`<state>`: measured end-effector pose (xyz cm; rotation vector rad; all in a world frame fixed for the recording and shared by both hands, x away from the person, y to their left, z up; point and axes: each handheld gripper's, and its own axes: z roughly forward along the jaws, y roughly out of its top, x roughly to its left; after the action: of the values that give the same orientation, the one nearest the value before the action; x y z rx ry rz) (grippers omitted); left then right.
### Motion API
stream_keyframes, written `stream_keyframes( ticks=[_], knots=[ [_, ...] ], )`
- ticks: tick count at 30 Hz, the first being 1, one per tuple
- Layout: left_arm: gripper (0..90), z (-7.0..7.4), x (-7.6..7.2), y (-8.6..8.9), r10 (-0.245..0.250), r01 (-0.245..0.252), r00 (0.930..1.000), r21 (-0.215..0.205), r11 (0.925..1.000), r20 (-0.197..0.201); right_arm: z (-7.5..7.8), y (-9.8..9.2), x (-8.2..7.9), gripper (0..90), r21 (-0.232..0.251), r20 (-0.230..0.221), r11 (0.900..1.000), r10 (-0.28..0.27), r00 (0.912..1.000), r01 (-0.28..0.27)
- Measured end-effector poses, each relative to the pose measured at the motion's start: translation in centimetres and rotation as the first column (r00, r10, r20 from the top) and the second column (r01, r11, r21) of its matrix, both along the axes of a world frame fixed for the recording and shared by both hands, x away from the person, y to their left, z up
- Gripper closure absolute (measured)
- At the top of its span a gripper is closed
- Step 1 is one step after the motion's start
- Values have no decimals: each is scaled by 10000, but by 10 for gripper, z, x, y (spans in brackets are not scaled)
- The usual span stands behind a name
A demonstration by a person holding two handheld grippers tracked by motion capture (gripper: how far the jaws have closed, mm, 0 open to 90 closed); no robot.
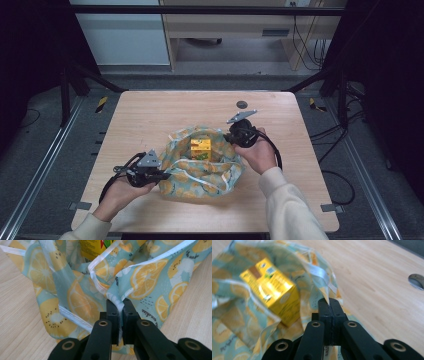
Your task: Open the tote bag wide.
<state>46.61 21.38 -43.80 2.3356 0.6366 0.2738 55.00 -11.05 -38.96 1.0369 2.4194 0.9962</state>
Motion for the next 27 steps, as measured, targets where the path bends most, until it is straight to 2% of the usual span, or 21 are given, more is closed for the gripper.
stream_keyframes(
  ticks=[2, 3, 5, 11, 14, 20, 24, 25, 27],
  knots=[
    [866, -5, 2, -2, 1, 0, 10000, 134, 9999, -54, 1, 0, 4, 900, 73, -12, 10000, -37, 10000, 37],
    [866, -8, 2, -3, 25, -23, 9999, 172, 9998, -97, -1, 1, 13, 899, 88, -158, 9999, -144, 9998, 145],
    [867, -12, 4, -2, 10, -5, 9999, 306, 9995, -151, -3, 2, 16, 900, 100, -258, 9997, -233, 9994, 236],
    [867, -21, 7, 2, 120, -106, 9993, 418, 9991, -349, -26, 8, 30, 897, -230, -802, 9993, -304, 9963, 286],
    [867, -23, 6, 2, 105, -88, 9993, 482, 9988, -348, -35, 10, 33, 889, -260, -984, 9991, -366, 9945, 342],
    [865, -26, 4, -1, 47, -22, 9994, 709, 9975, -348, -41, 6, 34, 851, -380, -1133, 9981, -535, 9921, 495],
    [855, -25, 3, -2, 58, -39, 9996, 698, 9976, -276, -38, 3, 32, 741, -256, -963, 9977, -657, 9932, 635],
    [842, -25, 2, -2, 71, -55, 9997, 656, 9978, -250, -34, 1, 29, 645, -241, -910, 9968, -778, 9928, 759],
    [835, -23, 1, -1, 70, -58, 9998, 667, 9978, -180, -32, 0, 28, 617, -249, -767, 9969, -768, 9941, 750]
  ],
)
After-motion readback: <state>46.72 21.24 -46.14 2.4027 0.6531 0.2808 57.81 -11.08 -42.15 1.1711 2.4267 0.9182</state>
